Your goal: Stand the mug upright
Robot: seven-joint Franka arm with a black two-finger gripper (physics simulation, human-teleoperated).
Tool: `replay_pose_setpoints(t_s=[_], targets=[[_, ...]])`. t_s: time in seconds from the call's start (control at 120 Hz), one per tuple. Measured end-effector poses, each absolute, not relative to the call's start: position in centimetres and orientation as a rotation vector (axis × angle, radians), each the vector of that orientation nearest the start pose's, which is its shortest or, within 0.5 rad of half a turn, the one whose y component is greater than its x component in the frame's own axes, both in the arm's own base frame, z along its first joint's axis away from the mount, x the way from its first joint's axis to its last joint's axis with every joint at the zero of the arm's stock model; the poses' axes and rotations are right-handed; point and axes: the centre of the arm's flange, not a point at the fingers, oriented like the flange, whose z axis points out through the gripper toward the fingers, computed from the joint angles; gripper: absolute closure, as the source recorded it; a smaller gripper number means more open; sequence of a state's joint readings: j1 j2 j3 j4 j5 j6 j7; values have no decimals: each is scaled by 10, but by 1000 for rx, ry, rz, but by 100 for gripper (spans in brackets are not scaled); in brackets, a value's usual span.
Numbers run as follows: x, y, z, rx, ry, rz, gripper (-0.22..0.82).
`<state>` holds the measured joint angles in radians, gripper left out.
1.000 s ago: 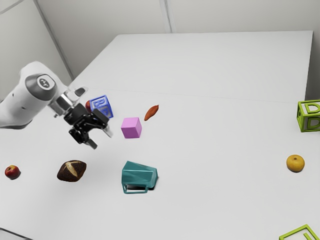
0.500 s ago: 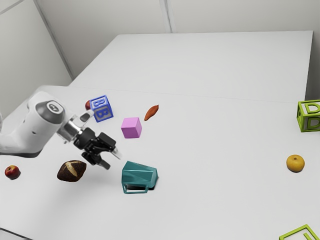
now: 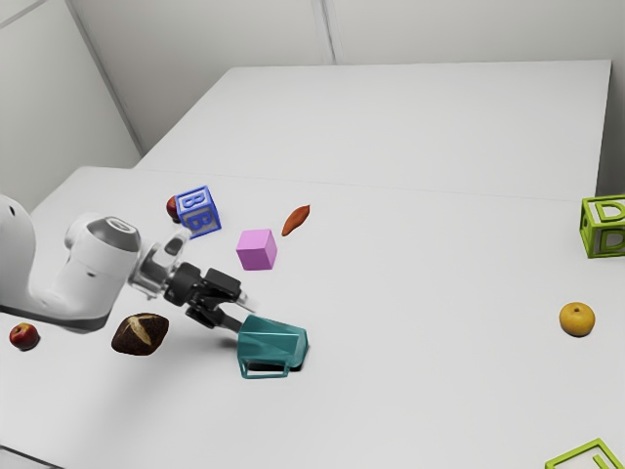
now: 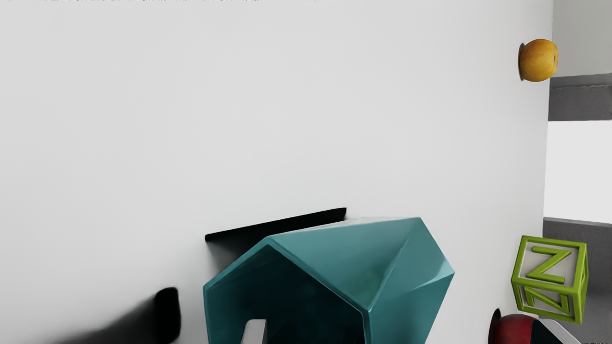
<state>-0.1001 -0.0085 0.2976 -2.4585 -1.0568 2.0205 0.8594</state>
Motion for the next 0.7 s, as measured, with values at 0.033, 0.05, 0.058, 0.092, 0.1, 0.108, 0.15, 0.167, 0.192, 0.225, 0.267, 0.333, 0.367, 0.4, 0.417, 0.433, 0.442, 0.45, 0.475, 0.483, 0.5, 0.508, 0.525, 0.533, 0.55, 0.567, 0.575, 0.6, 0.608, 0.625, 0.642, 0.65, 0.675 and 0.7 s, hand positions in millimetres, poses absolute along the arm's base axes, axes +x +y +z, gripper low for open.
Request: replay_pose_setpoints(t_s=[0.033,0.05,0.058,0.092,0.1,0.108,0.15,0.167,0.192,0.225,0.267,0.333,0.367,0.4,0.417,0.433,0.442,0.45,0.475,0.483,0.5,0.508,0.525,0.533,0.55,0.567,0.575,0.6,0.608,0.625,0.642,0.65,0.675,0.7], targets=[[447,37,290,2226,41,109,0],[446,36,289,2222,37,111,0],[446,36,289,2220,35,113,0],[446,35,288,2212,27,118,0],[445,34,288,2210,25,120,0],[445,34,287,2208,23,121,0],[444,33,285,2200,15,125,0],[444,32,284,2197,11,128,0],[444,31,284,2192,5,131,0],[443,31,282,2186,-1,134,0],[443,29,281,2180,-8,139,0],[442,27,278,2170,-21,144,0],[441,26,276,2163,-25,146,0],[440,24,275,2157,-29,146,0],[439,23,274,2155,-31,147,0],[439,22,274,2152,-34,148,0],[439,22,273,2151,-36,148,0],[439,21,273,2150,-37,149,0],[438,20,272,2146,-41,150,0],[438,19,272,2145,-42,150,0],[438,18,271,2143,-45,150,0],[438,18,271,2142,-47,150,0],[438,17,271,2140,-50,151,0],[438,16,271,2139,-52,151,1],[438,15,270,2137,-57,152,1],[438,13,270,2135,-61,153,2],[438,13,270,2134,-62,154,2],[438,11,270,2132,-69,155,3],[438,10,270,2131,-71,156,4],[439,8,270,2129,-76,157,5],[439,7,270,2128,-81,157,6],[439,6,270,2127,-83,158,7],[439,4,270,2126,-90,159,9],[439,2,270,2124,-97,159,12]])
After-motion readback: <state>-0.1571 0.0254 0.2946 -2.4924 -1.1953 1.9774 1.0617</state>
